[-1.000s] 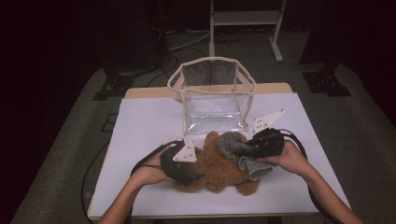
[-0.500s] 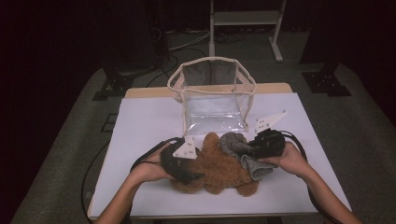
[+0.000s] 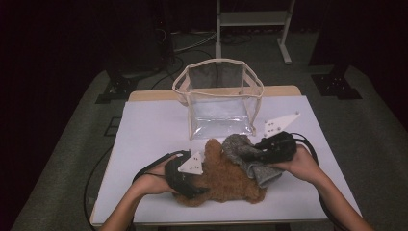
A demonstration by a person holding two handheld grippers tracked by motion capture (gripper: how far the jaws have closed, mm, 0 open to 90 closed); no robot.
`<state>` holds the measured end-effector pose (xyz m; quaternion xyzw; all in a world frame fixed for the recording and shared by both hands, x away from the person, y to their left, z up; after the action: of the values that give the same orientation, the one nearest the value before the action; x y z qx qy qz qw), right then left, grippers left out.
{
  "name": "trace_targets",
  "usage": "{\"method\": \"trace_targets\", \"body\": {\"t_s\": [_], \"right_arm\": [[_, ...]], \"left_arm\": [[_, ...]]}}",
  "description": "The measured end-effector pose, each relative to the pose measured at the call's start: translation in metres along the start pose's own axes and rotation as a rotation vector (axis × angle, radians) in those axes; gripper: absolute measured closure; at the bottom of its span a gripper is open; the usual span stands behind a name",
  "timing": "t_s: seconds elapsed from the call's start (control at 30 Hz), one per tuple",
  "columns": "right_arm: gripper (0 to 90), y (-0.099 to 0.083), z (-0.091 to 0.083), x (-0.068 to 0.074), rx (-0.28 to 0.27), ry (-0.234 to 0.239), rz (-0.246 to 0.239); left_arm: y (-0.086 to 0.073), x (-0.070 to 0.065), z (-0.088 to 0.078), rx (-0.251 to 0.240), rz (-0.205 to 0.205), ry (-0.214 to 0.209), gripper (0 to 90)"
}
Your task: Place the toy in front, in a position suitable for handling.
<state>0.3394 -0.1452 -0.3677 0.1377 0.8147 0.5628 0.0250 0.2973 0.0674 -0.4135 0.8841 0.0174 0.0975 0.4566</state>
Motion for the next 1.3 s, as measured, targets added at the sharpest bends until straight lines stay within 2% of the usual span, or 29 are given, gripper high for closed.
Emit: {"method": "trace_targets", "body": {"t_s": [0.1,0.2,0.27,0.37,0.5,0.63,0.77,0.87,0.97,1.07,1.17,1.23,1.3], "right_arm": [[75.3,0.004,0.02,0.002,0.055,0.019,-0.044],[75.3,-0.004,0.031,0.008,0.106,0.036,-0.063],[75.4,-0.009,0.028,0.01,0.101,0.055,-0.039],[75.5,-0.019,0.021,0.016,0.092,0.065,-0.03],[75.6,-0.029,0.012,0.023,0.074,0.073,-0.025],[75.6,-0.035,0.006,0.03,0.069,0.076,-0.022],[75.6,-0.037,0.005,0.034,0.066,0.077,-0.027],[75.6,-0.036,0.006,0.037,0.072,0.084,-0.028],[75.7,-0.028,0.005,0.037,0.078,0.09,-0.044],[75.7,-0.008,0.004,0.034,0.067,0.084,-0.073],[75.7,0.014,0.011,0.028,0.07,0.081,-0.112],[75.7,0.023,0.022,0.021,0.089,0.078,-0.118],[75.7,0.025,0.033,0.011,0.124,0.073,-0.103]], "left_arm": [[0.0,-0.001,0.0,-0.002,0.008,-0.001,26.6],[-0.001,0.0,-0.003,-0.018,0.0,-0.002,24.5],[-0.001,0.001,-0.008,-0.051,-0.017,-0.007,21.4],[-0.001,0.003,-0.015,-0.082,-0.038,-0.002,17.5],[-0.005,0.004,-0.022,-0.084,-0.066,0.008,11.9],[-0.013,0.004,-0.027,-0.078,-0.119,0.008,8.2],[-0.02,0.005,-0.03,-0.072,-0.169,-0.001,8.3],[-0.024,0.001,-0.029,-0.053,-0.153,-0.004,23.6],[-0.023,-0.002,-0.029,-0.037,-0.1,0.002,34.0],[-0.022,-0.004,-0.028,-0.027,-0.061,0.009,37.5],[-0.02,-0.007,-0.025,-0.034,-0.034,0.013,38.5],[-0.018,-0.007,-0.024,-0.026,-0.001,0.012,38.5],[-0.017,-0.007,-0.022,-0.021,0.023,0.02,38.6]]}}
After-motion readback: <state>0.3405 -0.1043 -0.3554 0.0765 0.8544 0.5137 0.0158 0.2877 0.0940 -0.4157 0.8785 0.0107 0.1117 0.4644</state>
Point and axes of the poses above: each handheld gripper's, and its own axes: z roughly forward along the jaws, y roughly out of its top, x roughly to its left, the point moved 6 cm from there along z, roughly forward along the jaws, and after that the axes turned 15 degrees about -x, right-handed, at the moved point
